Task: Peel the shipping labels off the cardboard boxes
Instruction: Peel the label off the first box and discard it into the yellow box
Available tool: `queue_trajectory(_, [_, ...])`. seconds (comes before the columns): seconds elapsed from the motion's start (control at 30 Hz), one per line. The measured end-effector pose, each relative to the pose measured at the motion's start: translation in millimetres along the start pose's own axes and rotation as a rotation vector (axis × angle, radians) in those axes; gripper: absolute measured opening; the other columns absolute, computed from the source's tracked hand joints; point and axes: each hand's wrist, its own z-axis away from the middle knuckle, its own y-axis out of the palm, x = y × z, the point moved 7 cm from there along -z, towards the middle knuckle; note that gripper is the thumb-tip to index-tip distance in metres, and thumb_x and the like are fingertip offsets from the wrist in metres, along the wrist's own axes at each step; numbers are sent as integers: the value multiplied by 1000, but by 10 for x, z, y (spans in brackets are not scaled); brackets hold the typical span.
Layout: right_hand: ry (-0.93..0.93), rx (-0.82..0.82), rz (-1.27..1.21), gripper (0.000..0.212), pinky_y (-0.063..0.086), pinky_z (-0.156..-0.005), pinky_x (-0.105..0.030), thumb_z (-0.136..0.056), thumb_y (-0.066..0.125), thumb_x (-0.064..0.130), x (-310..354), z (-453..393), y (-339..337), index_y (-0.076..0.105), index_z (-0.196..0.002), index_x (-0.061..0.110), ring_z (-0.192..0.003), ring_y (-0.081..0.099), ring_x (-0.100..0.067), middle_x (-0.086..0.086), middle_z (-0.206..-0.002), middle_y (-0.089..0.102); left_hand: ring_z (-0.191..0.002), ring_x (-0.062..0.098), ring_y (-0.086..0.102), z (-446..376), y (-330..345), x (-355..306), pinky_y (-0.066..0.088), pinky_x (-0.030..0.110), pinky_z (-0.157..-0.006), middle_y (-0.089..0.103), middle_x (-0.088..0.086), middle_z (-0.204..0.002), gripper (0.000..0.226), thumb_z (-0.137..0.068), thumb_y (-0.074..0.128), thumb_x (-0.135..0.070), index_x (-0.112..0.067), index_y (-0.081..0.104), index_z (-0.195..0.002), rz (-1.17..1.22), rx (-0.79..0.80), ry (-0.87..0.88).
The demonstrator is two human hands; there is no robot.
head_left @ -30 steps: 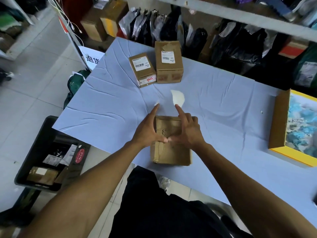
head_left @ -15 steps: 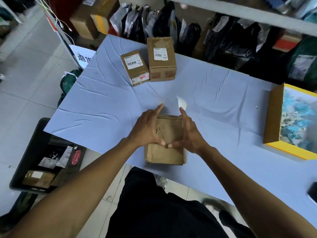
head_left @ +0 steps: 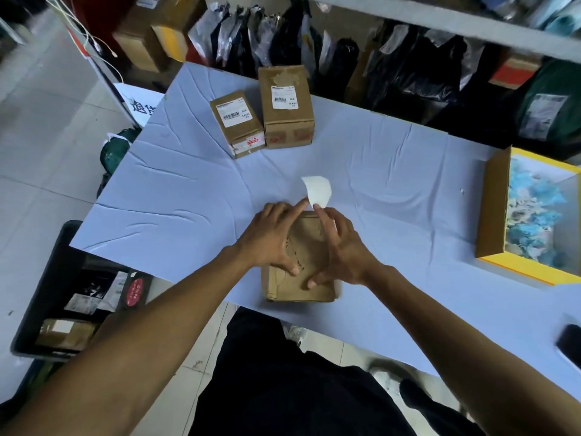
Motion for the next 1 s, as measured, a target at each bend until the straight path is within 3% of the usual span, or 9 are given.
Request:
queue_trajectory(0.13, [119,-225,7,125,49,-88,-42,-59,79,66,6,-189,-169,7,-154,29,-109,45,-25,-9,-125,47,-114,25,53,-154,-78,126,49,36,-88,53,8,-129,127,-61,90,-41,-46,0,-151,384,-180,-256])
queue_trajectory(0.2, [179,-285,-2,108,51,-81,-41,-70,73,62,3,-288,-223,11,-153,31,-102,50,-23,-7,-115,53,-109,23,57,-188,-65,157,49,30,-85,55,8,-126,116,-71,86,-37,-45,3,-152,472,-272,-333])
queue_trajectory(0.3, [184,-251,13,97,52,-78,-38,-75,71,59,8,-342,-267,14,-150,33,-96,53,-22,-5,-108,55,-113,24,56,-178,-81,146,46,28,-89,54,9,-128,103,-79,81,-27,-38,10,-154,560,-271,-343])
queue_trajectory(0.4, [195,-146,-74,86,50,-78,-36,-77,75,48,41,-331,-383,23,-144,33,-92,56,-21,-2,-103,54,-116,23,55,-146,-233,154,50,36,-97,51,9,-128,94,-83,77,-21,-37,17,-153,559,-247,-319])
queue_trajectory(0.5, [204,-67,-97,57,50,-85,-37,-84,70,42,136,-364,-574,40,-132,33,-95,58,-24,-7,-110,51,-123,25,49,-148,-497,164,45,35,-103,45,11,-134,77,-85,75,-21,-28,34,-149,462,-259,-303])
queue_trajectory(0.63, [137,-113,-93,4,45,-86,-30,-86,70,29,335,-508,-972,68,-89,28,-100,54,-17,-2,-106,63,-129,26,42,-226,-1032,54,36,31,-105,47,10,-139,49,-84,74,-18,-15,58,-130,324,-332,-207])
queue_trajectory(0.73, [167,-158,-202,11,42,-72,-24,-86,70,18,505,-574,-1296,70,-77,25,-83,58,-14,2,-88,68,-109,25,59,-316,-1395,-111,42,28,-90,68,8,-113,28,-79,79,-15,-9,72,-105,382,-336,-103])
queue_trajectory(0.83, [208,-258,-294,9,45,-72,-28,-86,69,16,671,-509,-1570,72,-78,18,-80,61,-16,-3,-85,71,-85,20,66,-348,-1669,-278,51,34,-78,74,4,-88,5,-78,77,-9,-9,74,-83,476,-318,-28])
queue_trajectory(1.0, [267,-413,-338,11,42,-67,-28,-84,67,11,937,-336,-1877,70,-77,19,-74,56,-14,-1,-80,67,-83,20,64,-334,-1959,-389,44,26,-71,69,-1,-85,6,-84,69,-9,-16,68,-82,465,-318,11])
